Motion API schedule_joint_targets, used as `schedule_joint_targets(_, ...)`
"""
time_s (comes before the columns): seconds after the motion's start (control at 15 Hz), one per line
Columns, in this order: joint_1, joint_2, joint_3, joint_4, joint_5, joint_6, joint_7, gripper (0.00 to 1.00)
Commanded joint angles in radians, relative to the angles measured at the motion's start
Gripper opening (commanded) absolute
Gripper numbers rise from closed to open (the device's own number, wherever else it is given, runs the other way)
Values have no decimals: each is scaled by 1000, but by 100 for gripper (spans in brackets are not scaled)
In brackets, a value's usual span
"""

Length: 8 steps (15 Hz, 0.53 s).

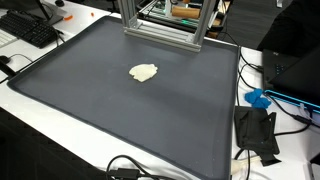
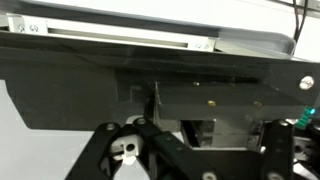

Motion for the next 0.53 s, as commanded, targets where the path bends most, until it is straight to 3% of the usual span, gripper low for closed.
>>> schedule_joint_targets(0.0,-7,-40,8,-30,16,9,24,56)
schedule_joint_targets(0.47,-6,-36,8,-27,13,0,25,56)
